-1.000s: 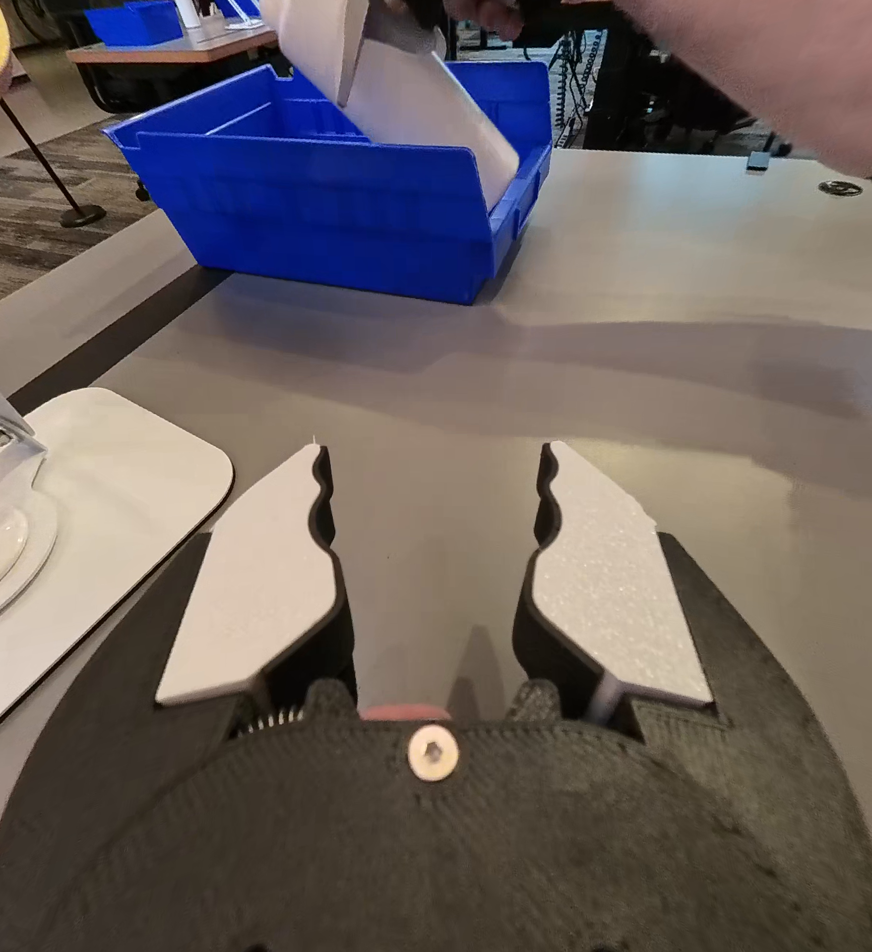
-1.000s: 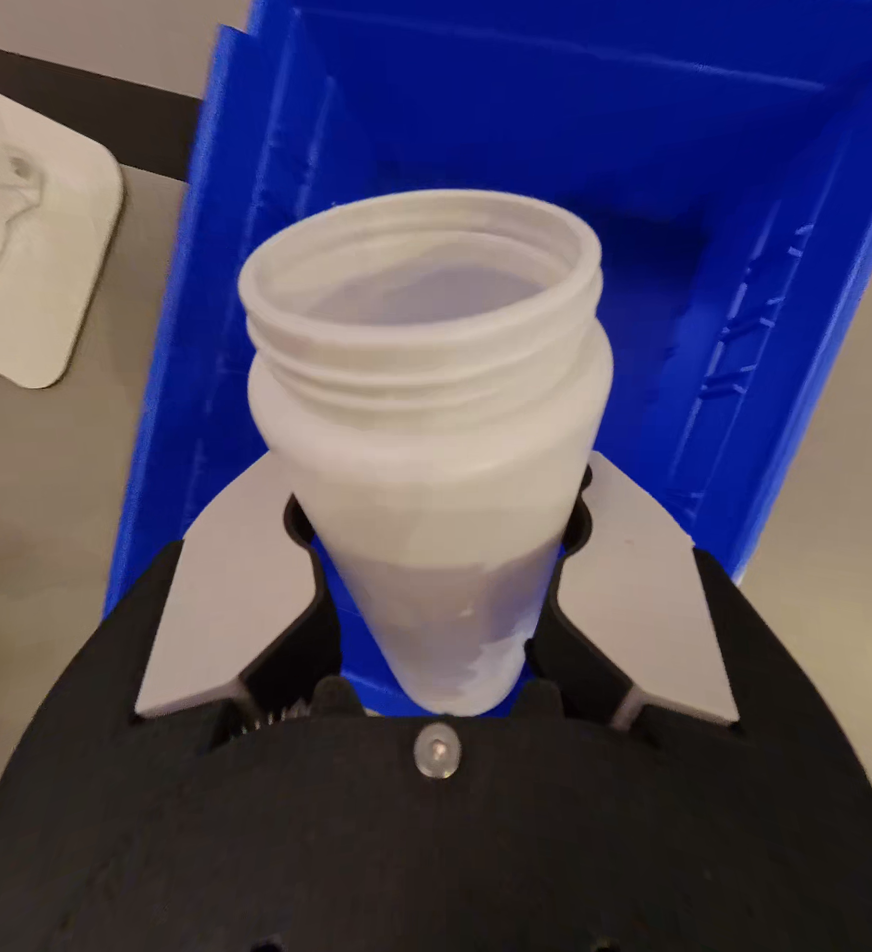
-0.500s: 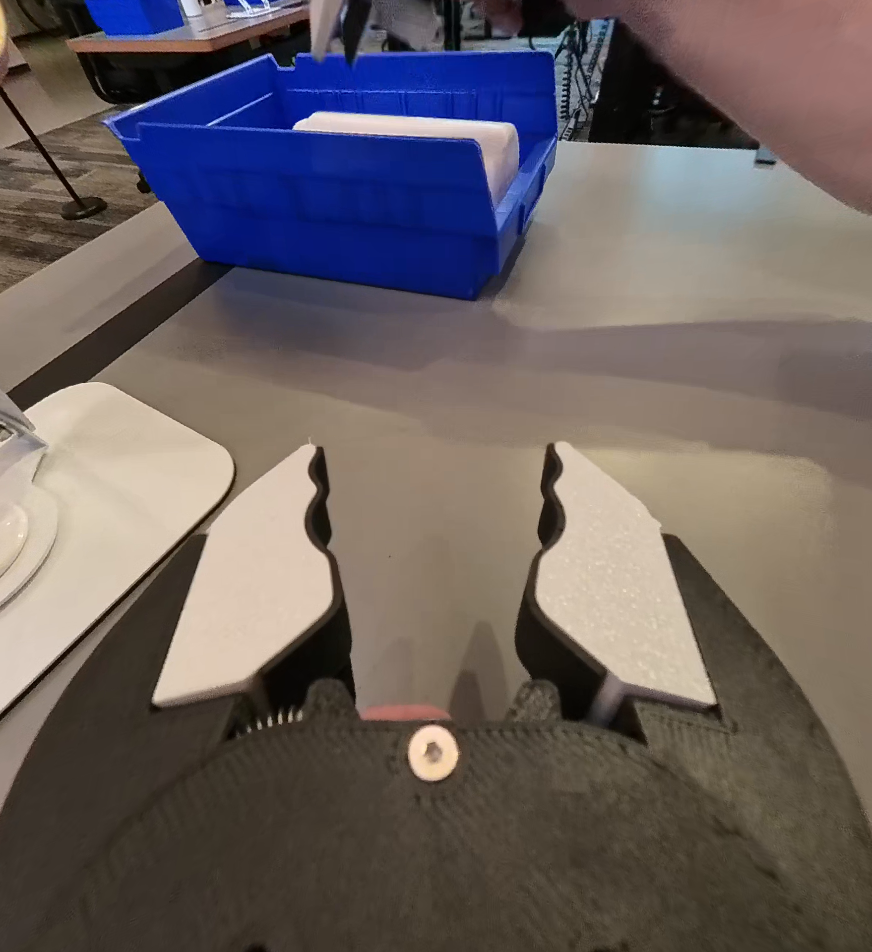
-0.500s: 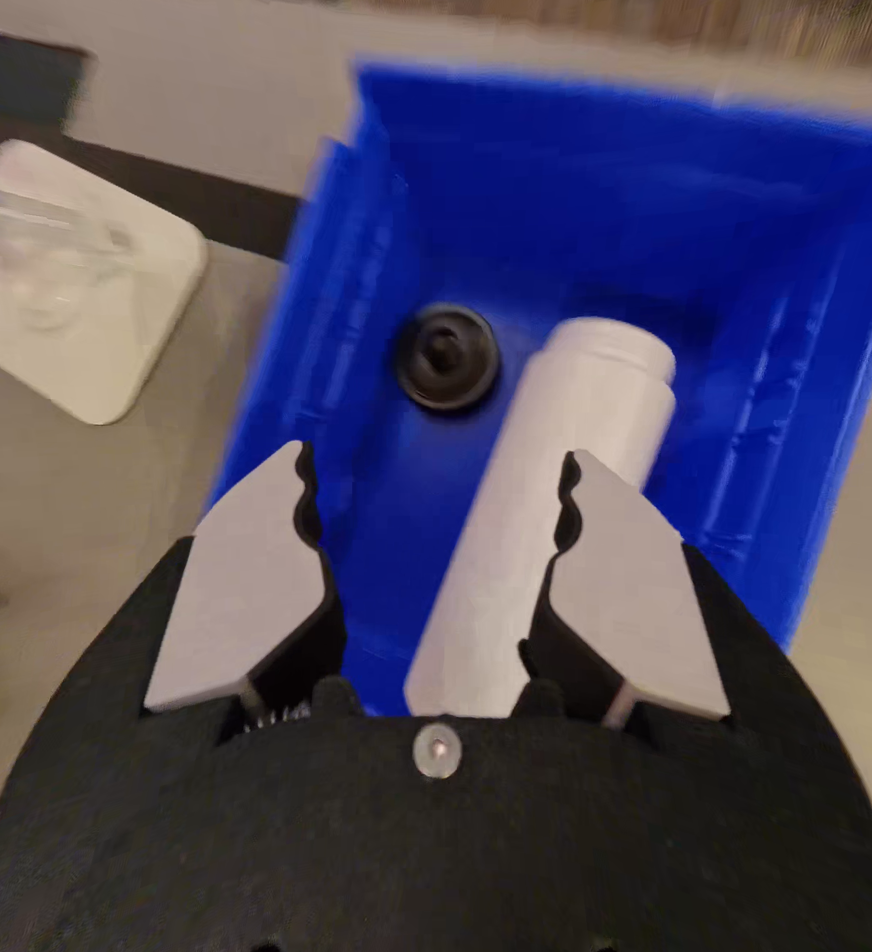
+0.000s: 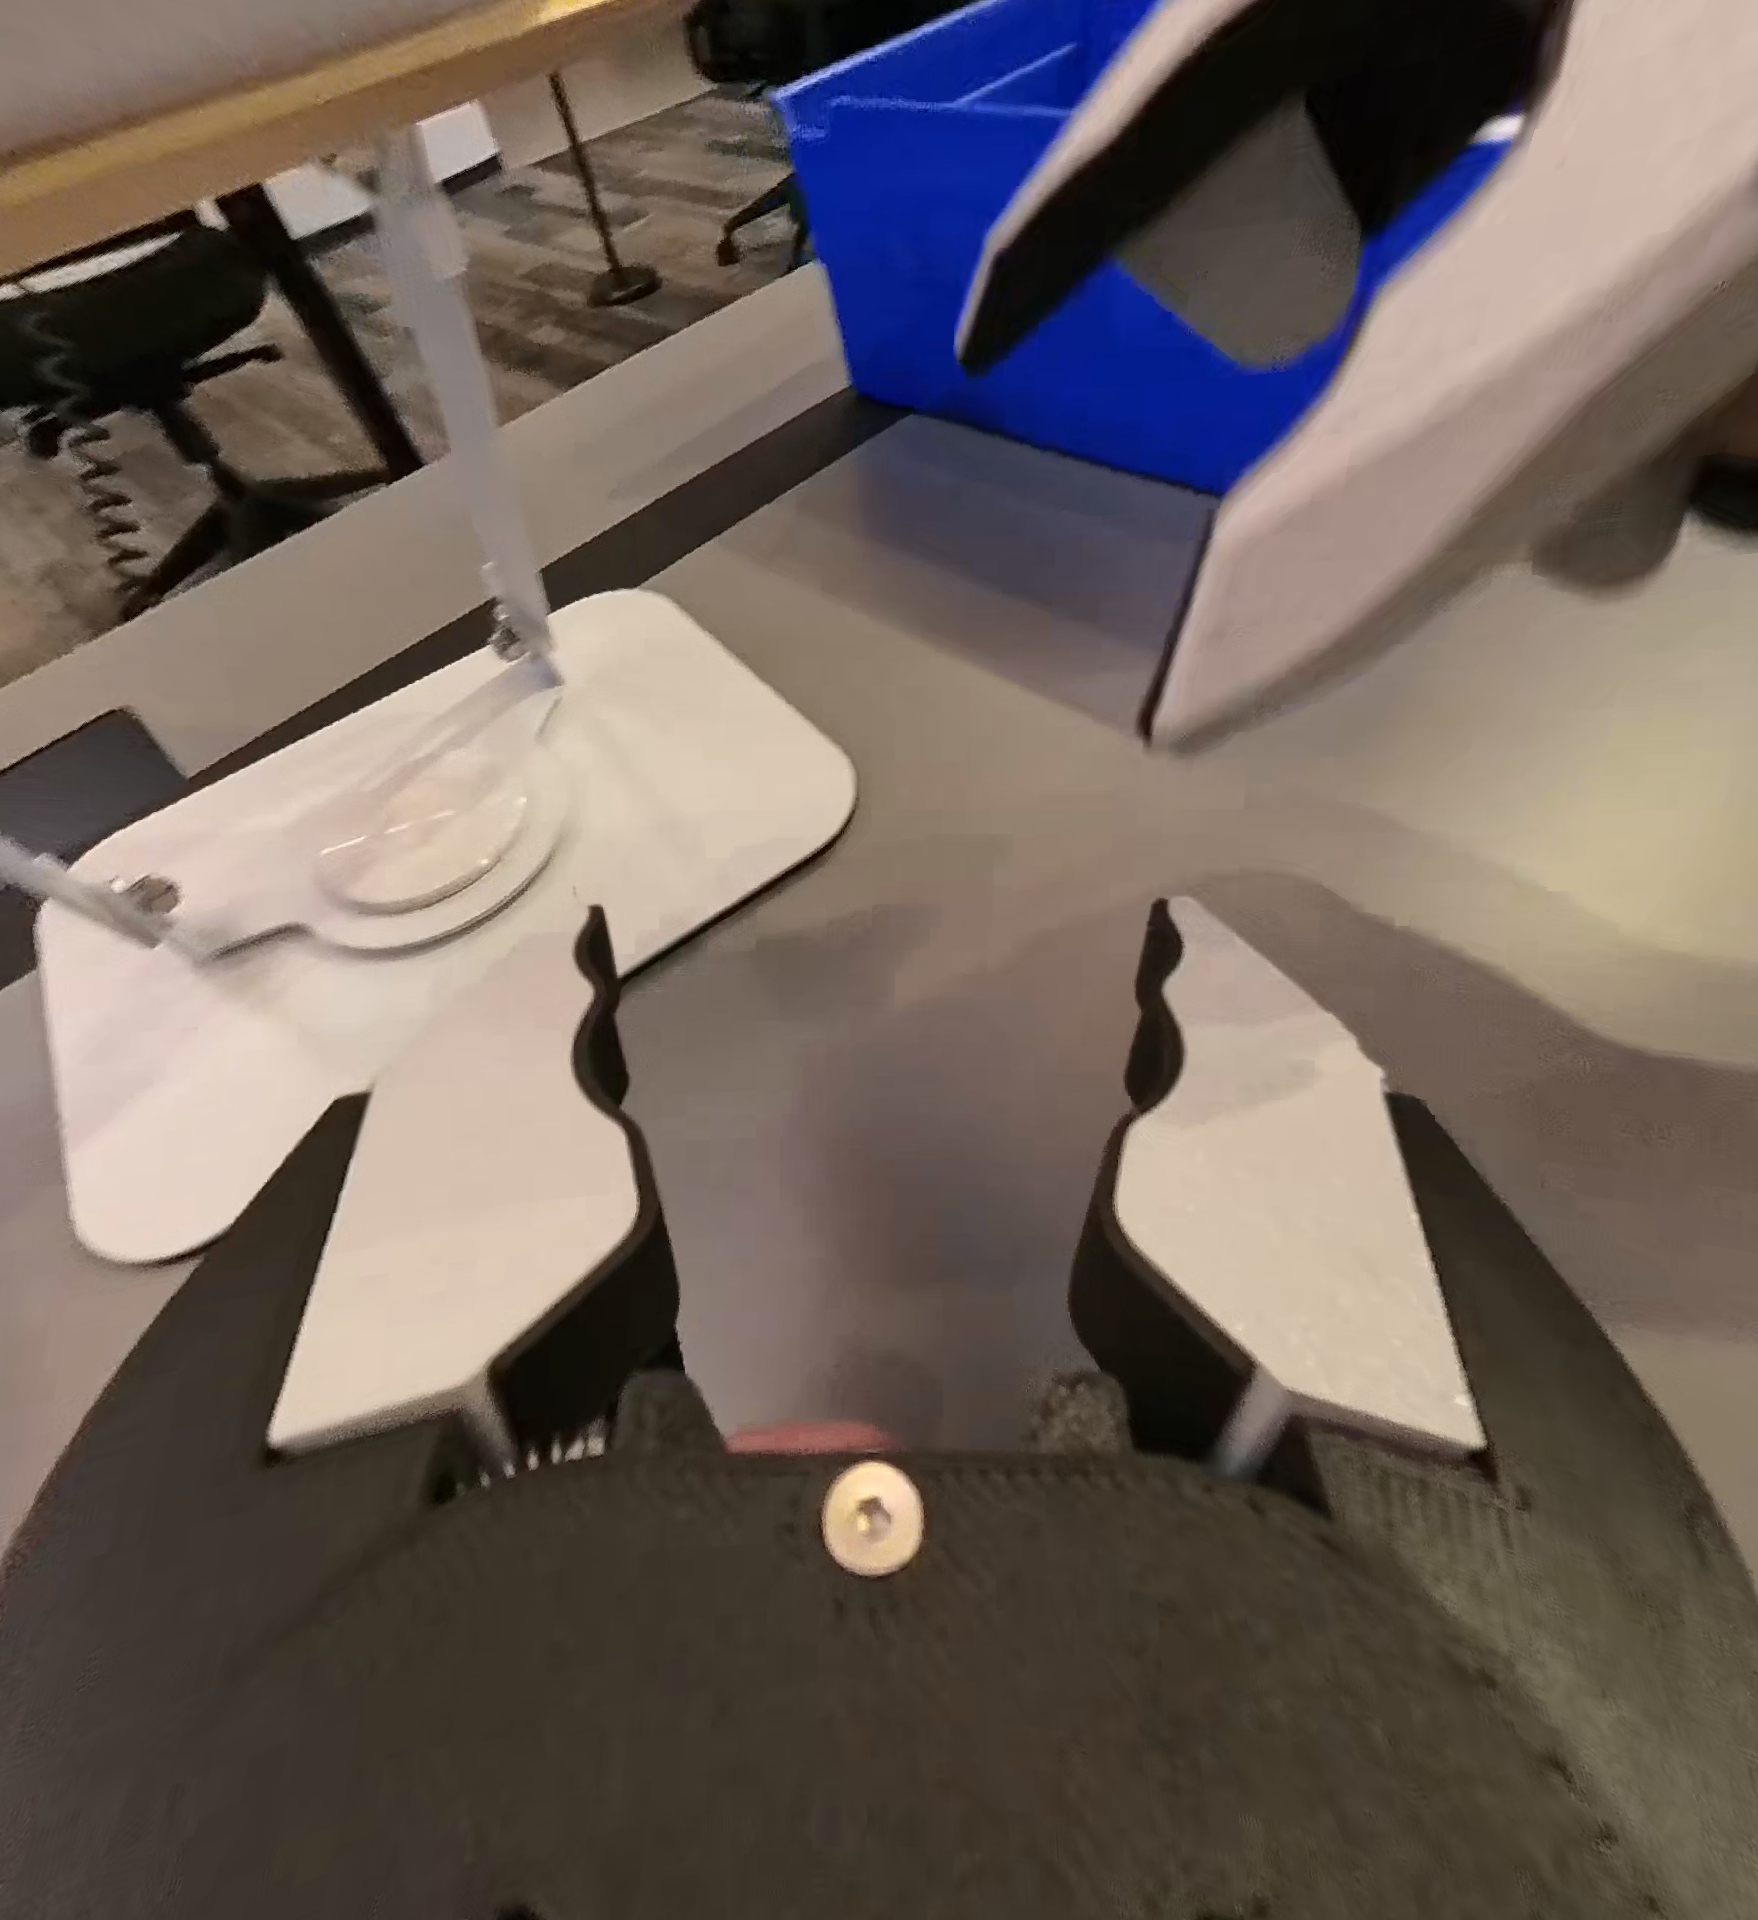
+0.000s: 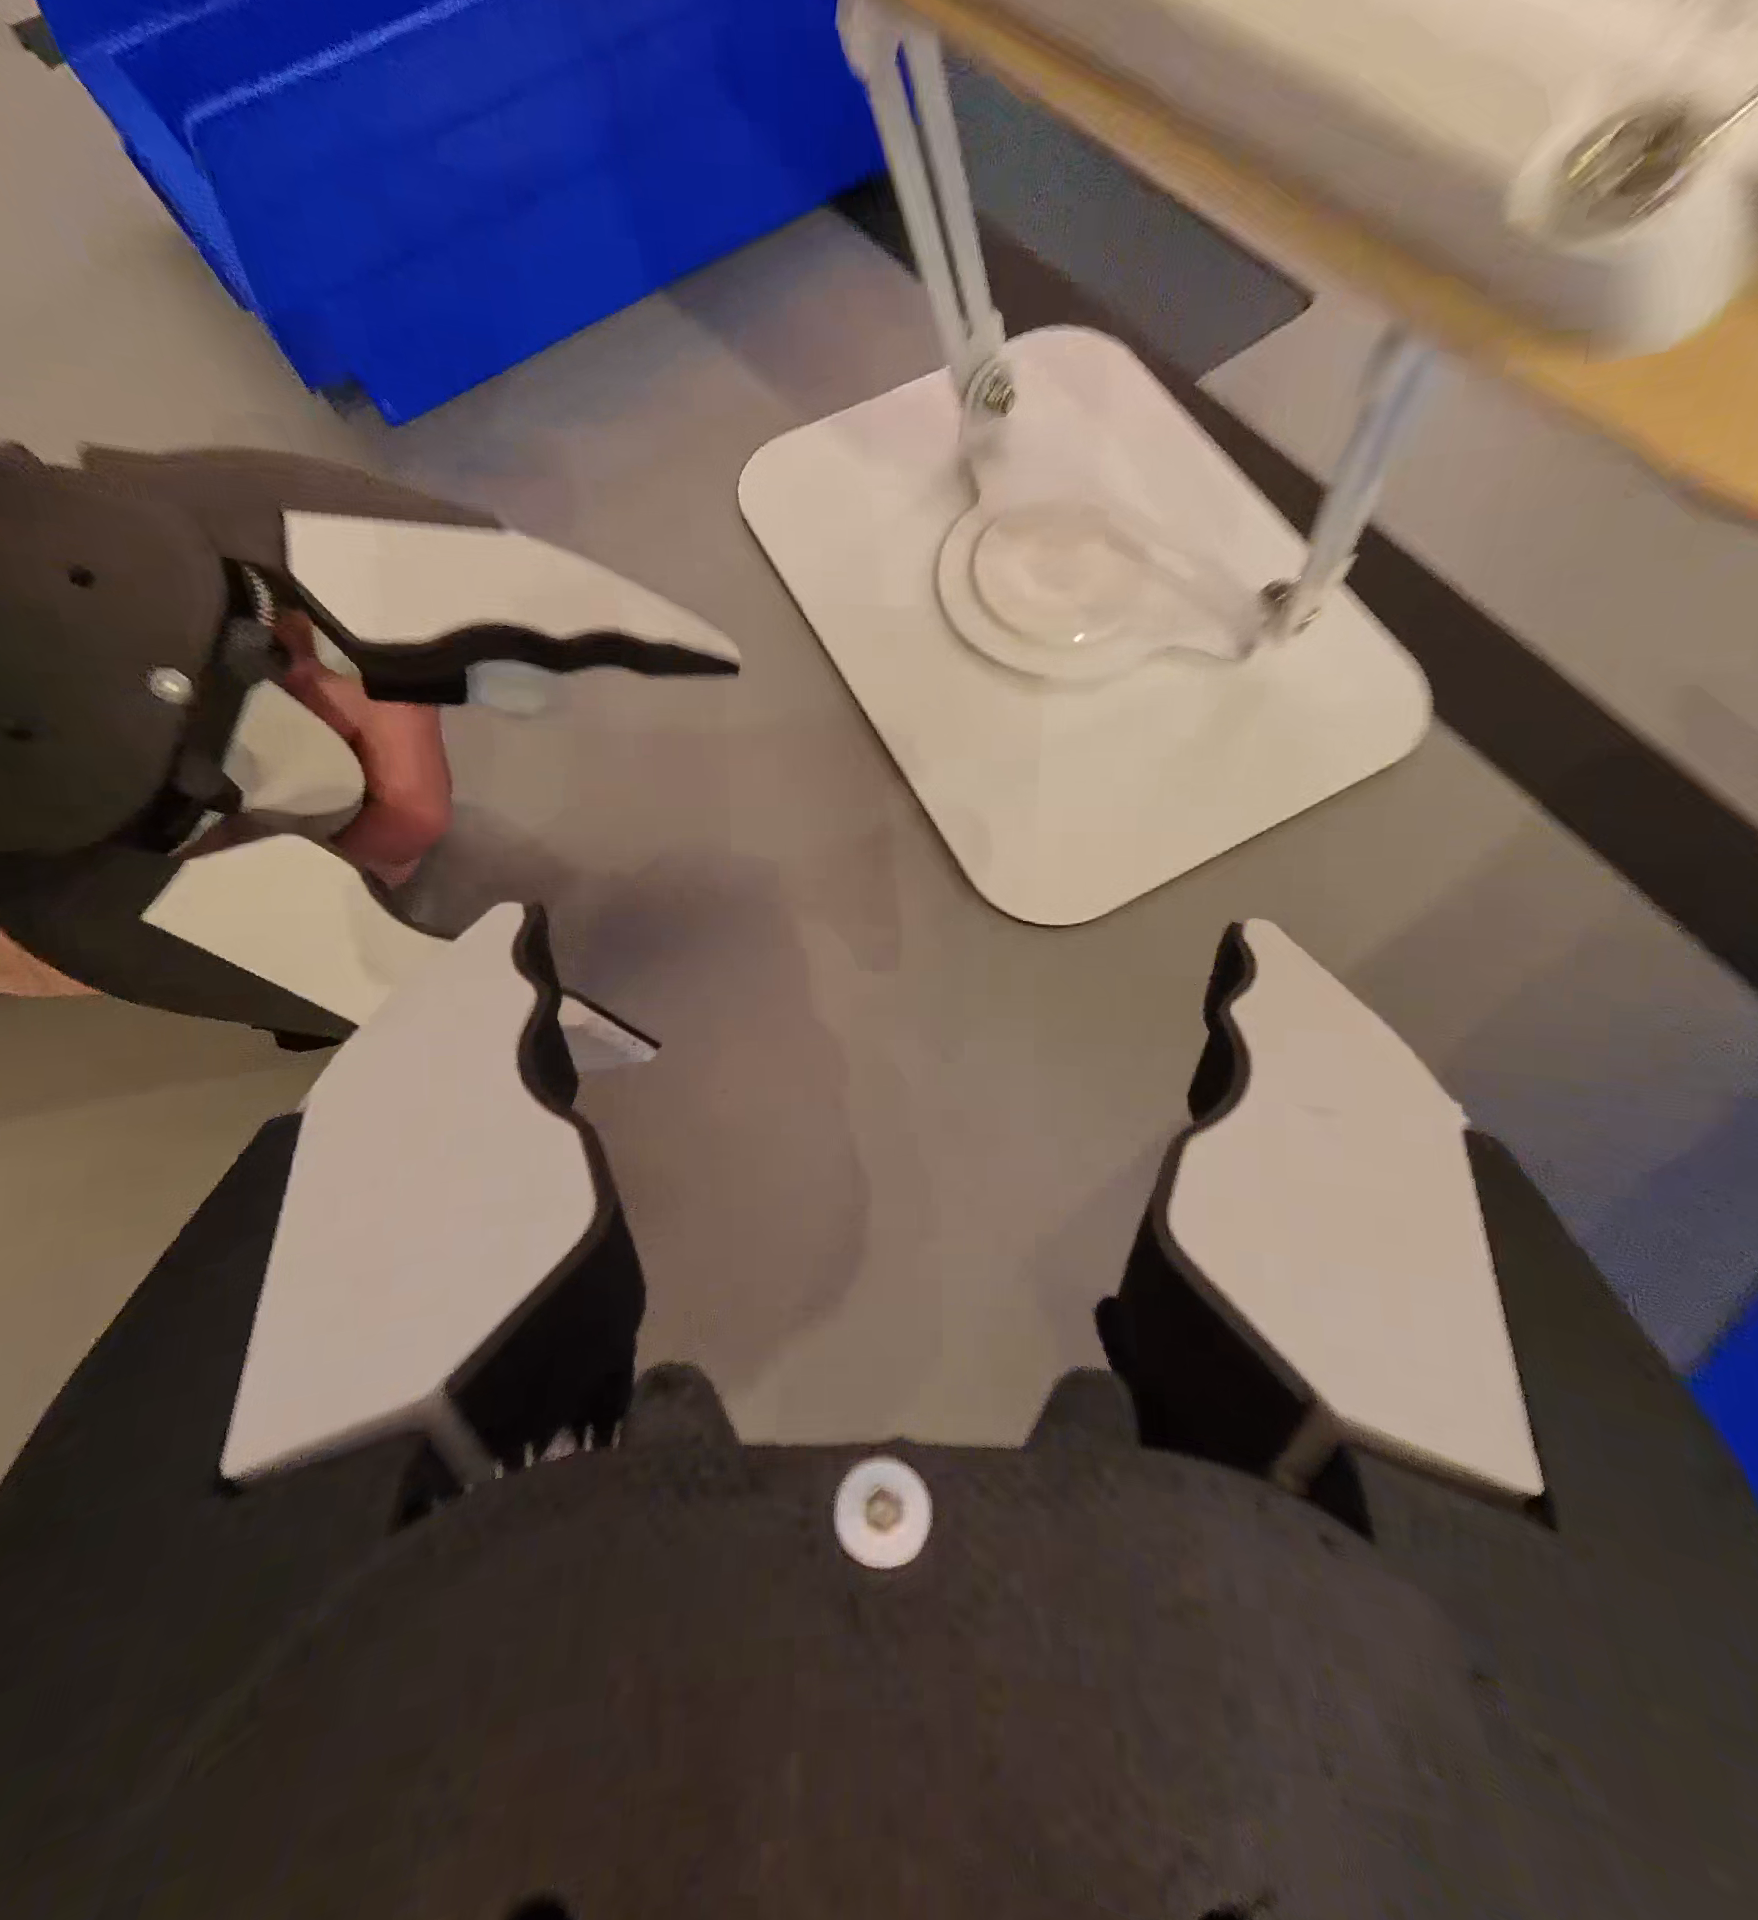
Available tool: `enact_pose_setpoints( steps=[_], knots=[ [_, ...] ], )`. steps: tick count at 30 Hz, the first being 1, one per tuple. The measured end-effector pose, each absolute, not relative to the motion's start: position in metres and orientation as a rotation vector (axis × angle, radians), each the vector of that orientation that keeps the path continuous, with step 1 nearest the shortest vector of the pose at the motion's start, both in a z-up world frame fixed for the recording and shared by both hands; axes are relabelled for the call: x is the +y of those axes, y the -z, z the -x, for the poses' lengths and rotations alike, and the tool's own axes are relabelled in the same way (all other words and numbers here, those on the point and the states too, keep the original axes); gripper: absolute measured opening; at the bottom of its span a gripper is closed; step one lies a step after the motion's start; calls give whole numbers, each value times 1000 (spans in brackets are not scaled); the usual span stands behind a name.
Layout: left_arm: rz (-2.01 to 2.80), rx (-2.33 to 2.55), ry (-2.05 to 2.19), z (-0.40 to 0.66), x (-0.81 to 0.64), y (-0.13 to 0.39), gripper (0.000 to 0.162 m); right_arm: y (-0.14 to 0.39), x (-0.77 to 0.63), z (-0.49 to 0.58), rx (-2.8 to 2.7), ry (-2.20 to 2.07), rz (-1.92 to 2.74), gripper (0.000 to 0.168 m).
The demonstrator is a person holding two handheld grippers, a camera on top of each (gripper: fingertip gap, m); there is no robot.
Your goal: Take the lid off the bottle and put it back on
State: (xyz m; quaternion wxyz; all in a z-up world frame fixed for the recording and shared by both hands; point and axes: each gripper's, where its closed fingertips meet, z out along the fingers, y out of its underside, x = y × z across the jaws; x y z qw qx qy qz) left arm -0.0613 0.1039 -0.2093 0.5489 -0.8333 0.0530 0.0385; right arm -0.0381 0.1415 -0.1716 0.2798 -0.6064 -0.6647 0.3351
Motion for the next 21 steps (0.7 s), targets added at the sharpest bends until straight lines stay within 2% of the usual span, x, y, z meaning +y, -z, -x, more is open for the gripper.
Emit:
enact_pose_setpoints(
  steps=[4,7,21],
  knots=[
    [2030,91,-150,77,101,217,95,211,140,53,-1765,-906,1669,120],
    [2107,128,-228,81,102,229,103,231,146,53,-1761,-911,1738,124],
    [2229,211,-331,82,100,250,107,273,160,45,-1826,-725,1772,124]
  ],
)
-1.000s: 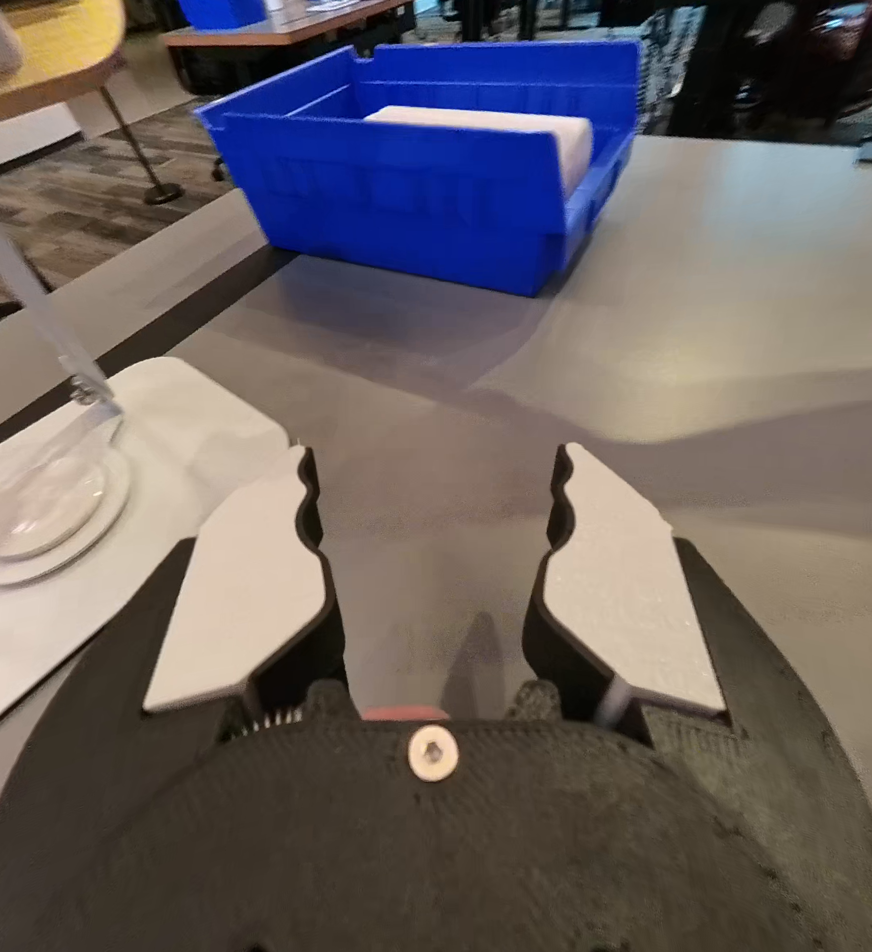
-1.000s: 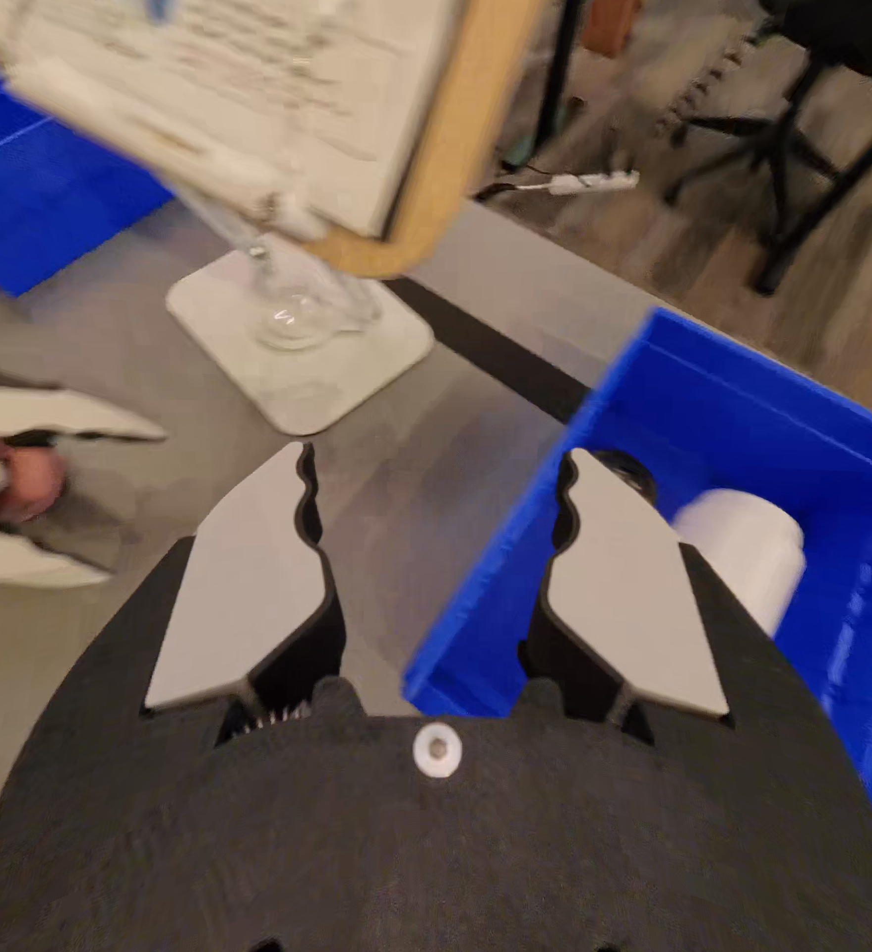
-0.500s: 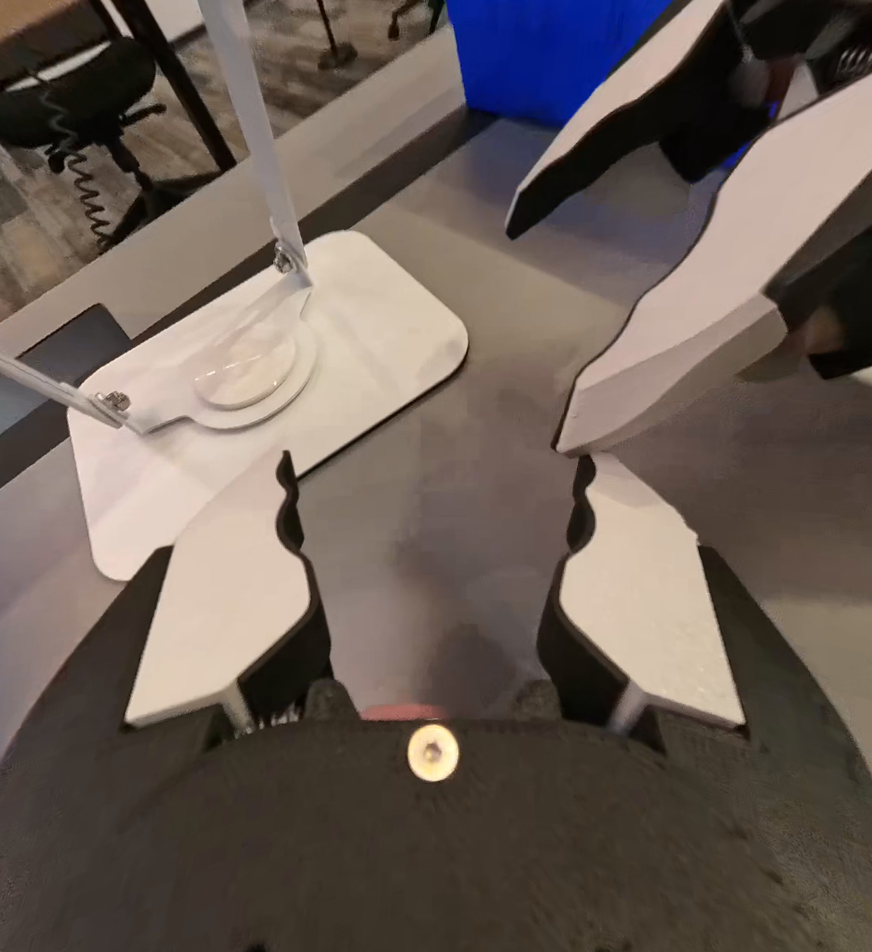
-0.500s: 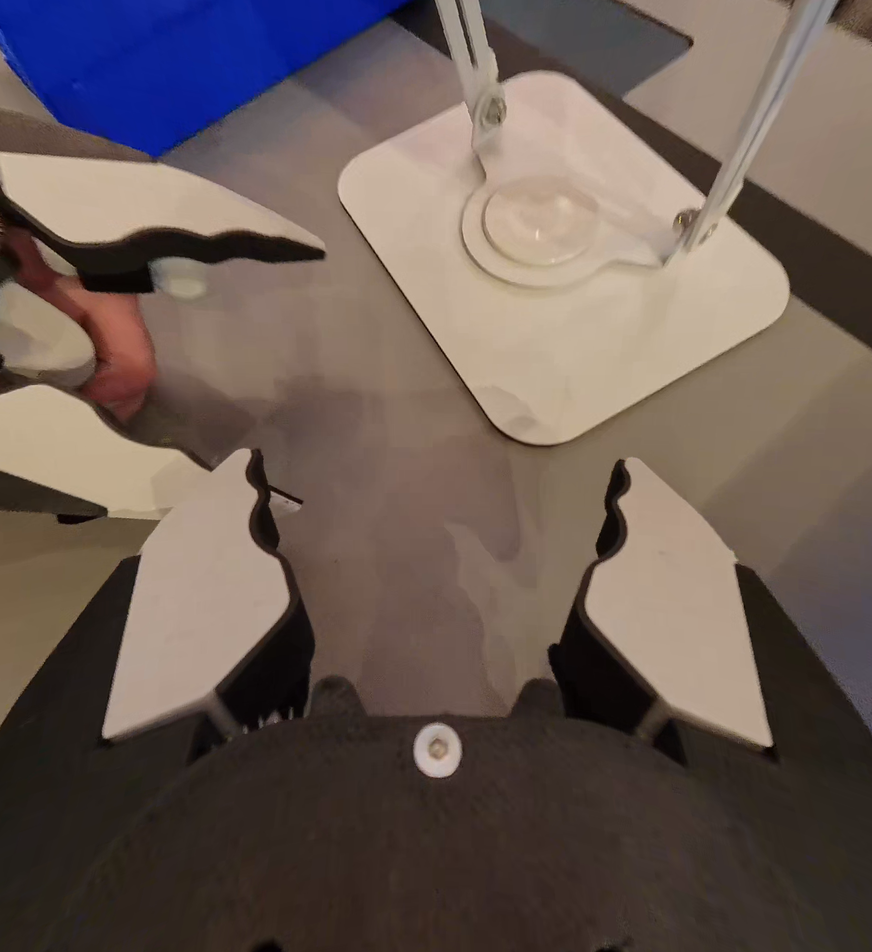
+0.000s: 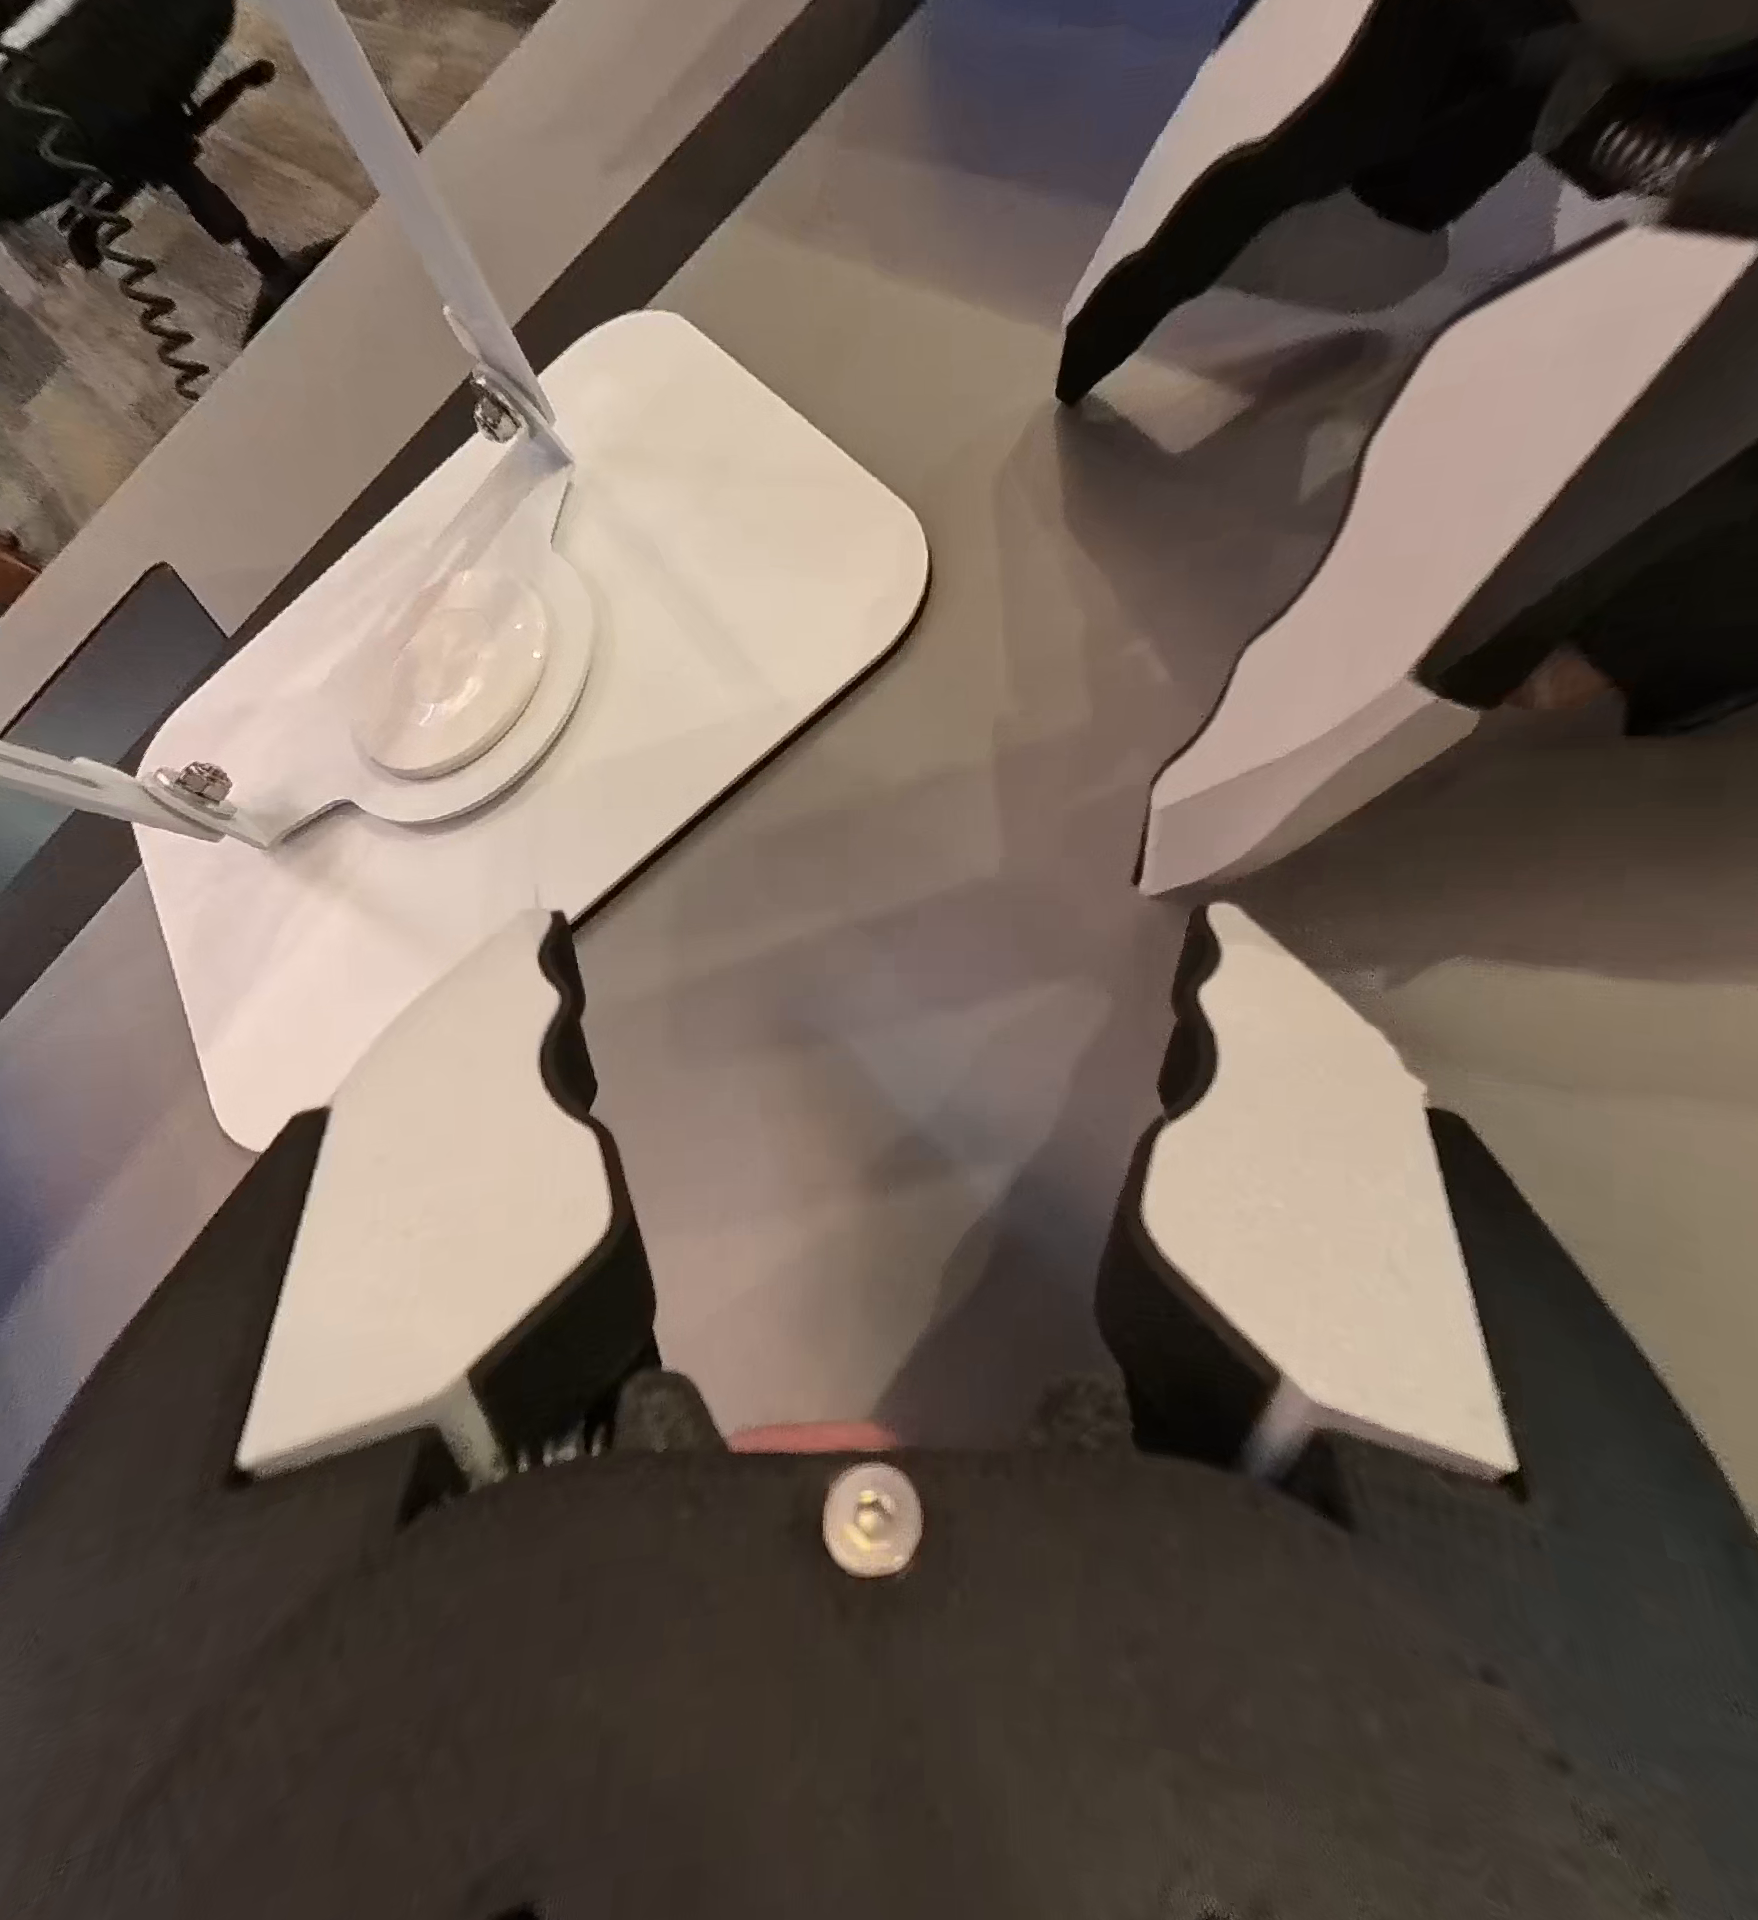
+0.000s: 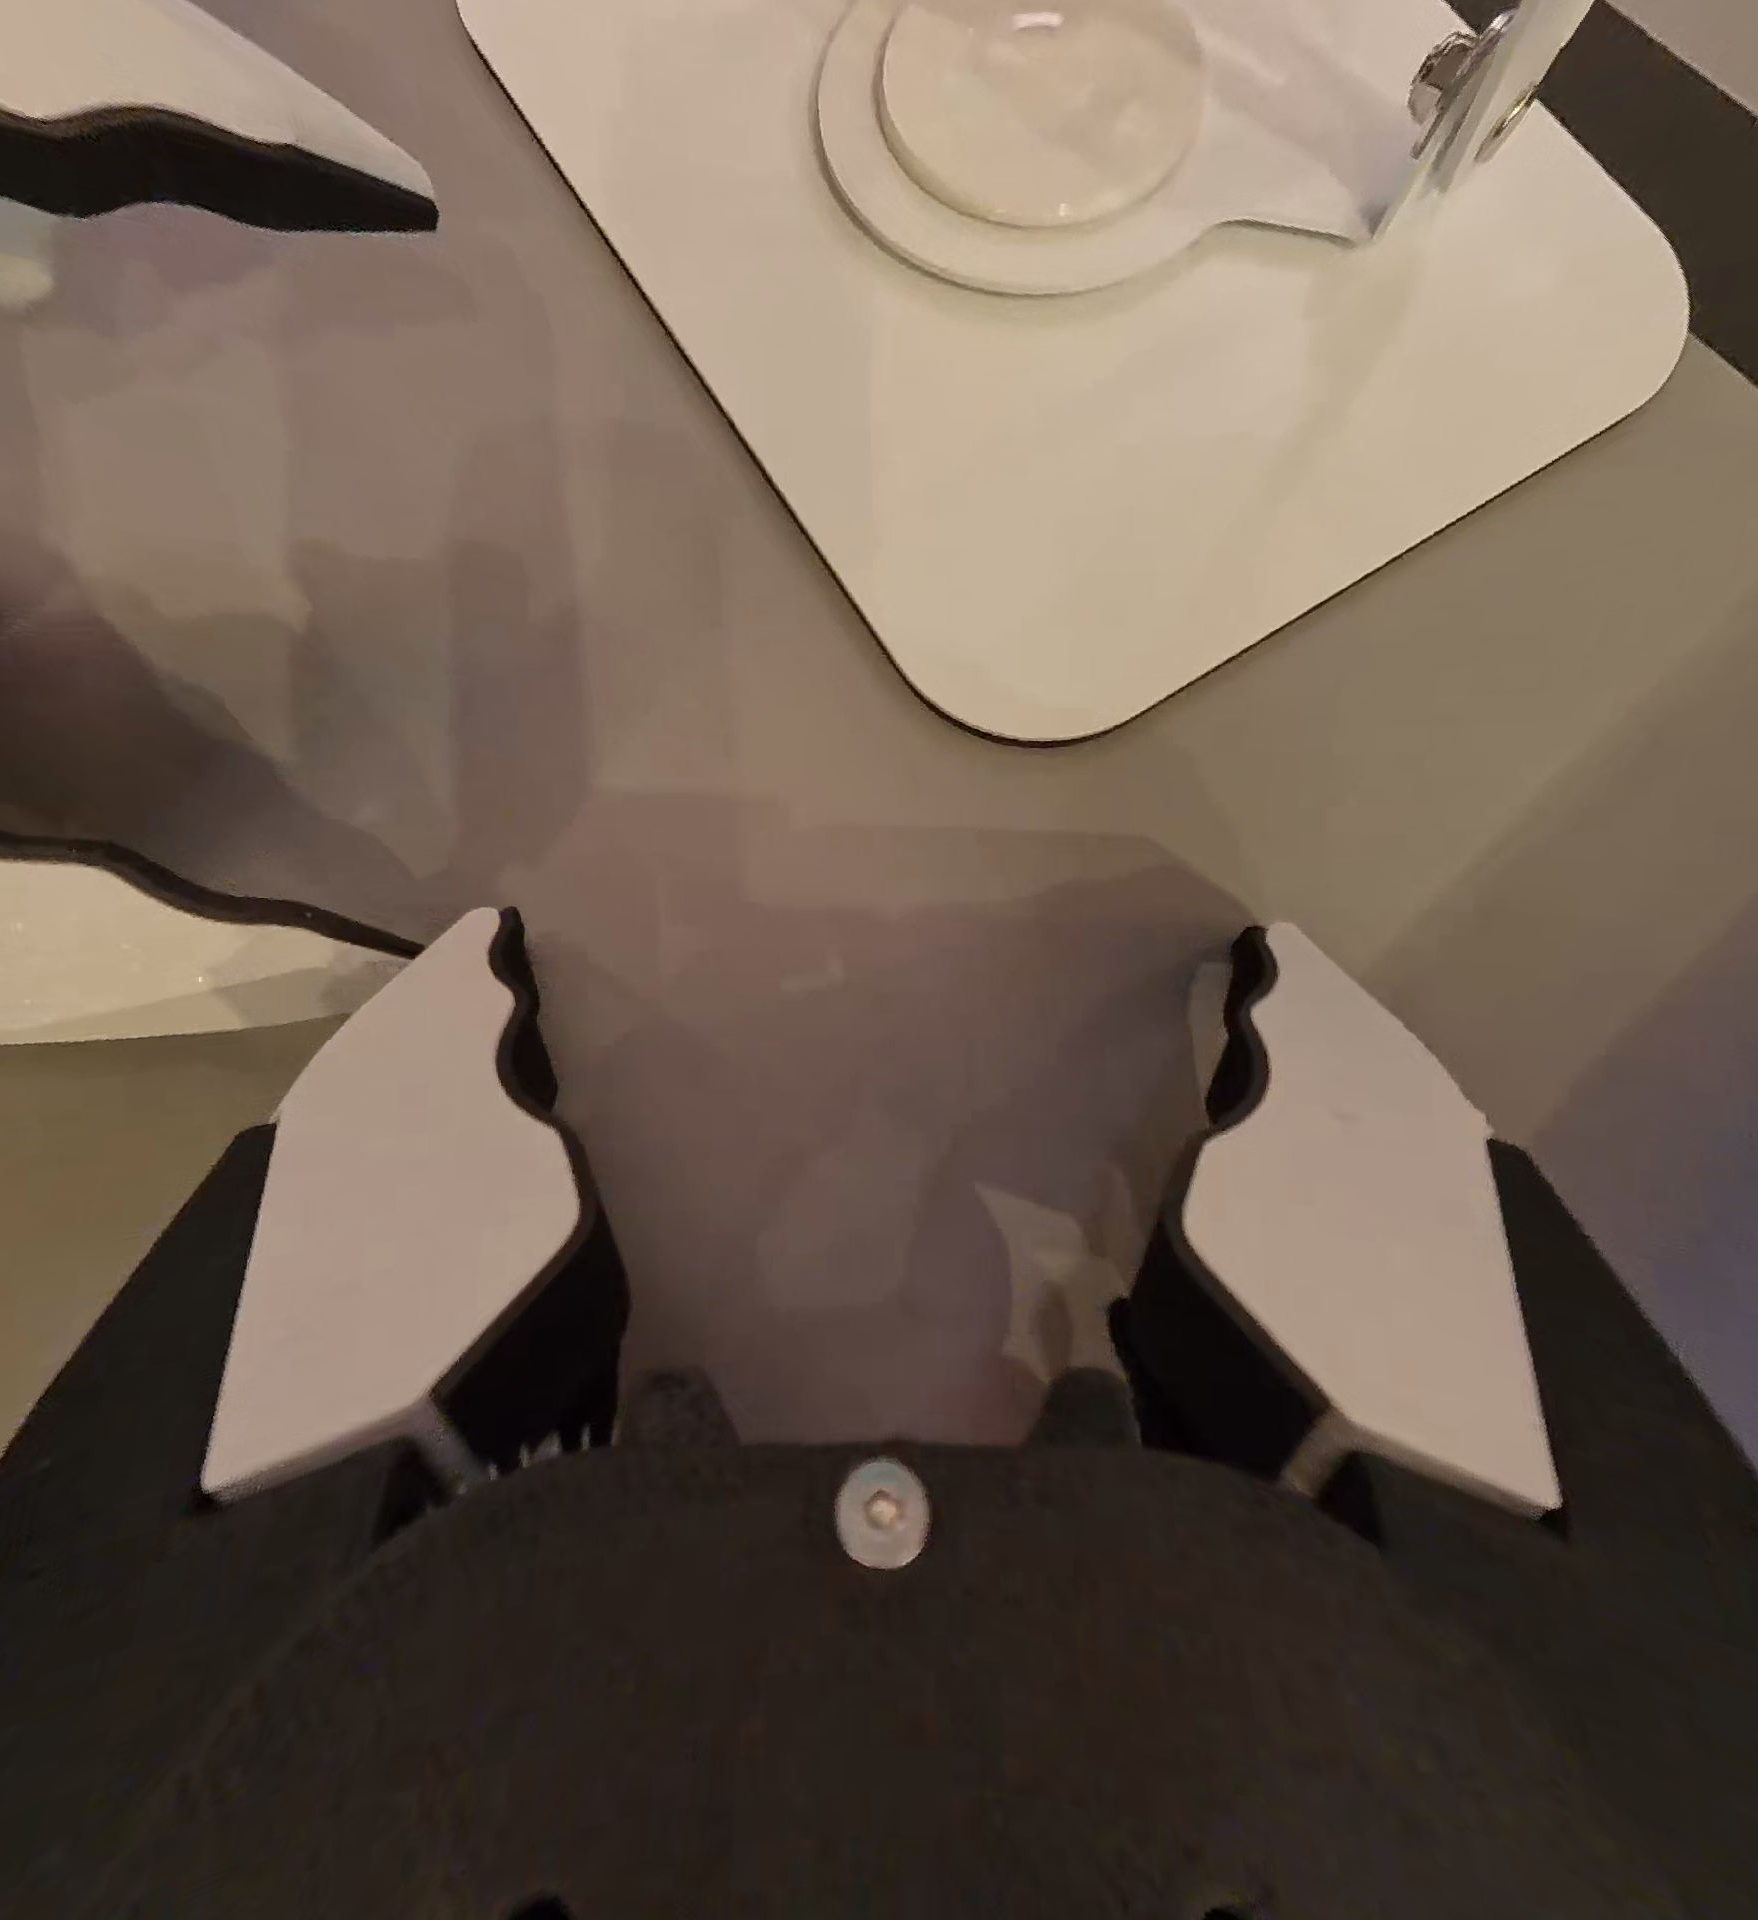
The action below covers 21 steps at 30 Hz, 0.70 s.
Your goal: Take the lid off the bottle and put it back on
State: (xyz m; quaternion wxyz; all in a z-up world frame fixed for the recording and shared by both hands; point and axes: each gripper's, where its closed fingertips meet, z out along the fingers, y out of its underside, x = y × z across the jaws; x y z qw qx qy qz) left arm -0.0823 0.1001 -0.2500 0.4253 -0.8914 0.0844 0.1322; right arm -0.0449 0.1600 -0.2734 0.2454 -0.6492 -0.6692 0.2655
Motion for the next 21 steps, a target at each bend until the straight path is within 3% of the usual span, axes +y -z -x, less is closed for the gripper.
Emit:
enact_pose_setpoints(
  steps=[21],
  knots=[
    [2371,164,-61,76,92,268,102,277,164,44,-1834,-684,1761,129]
  ],
)
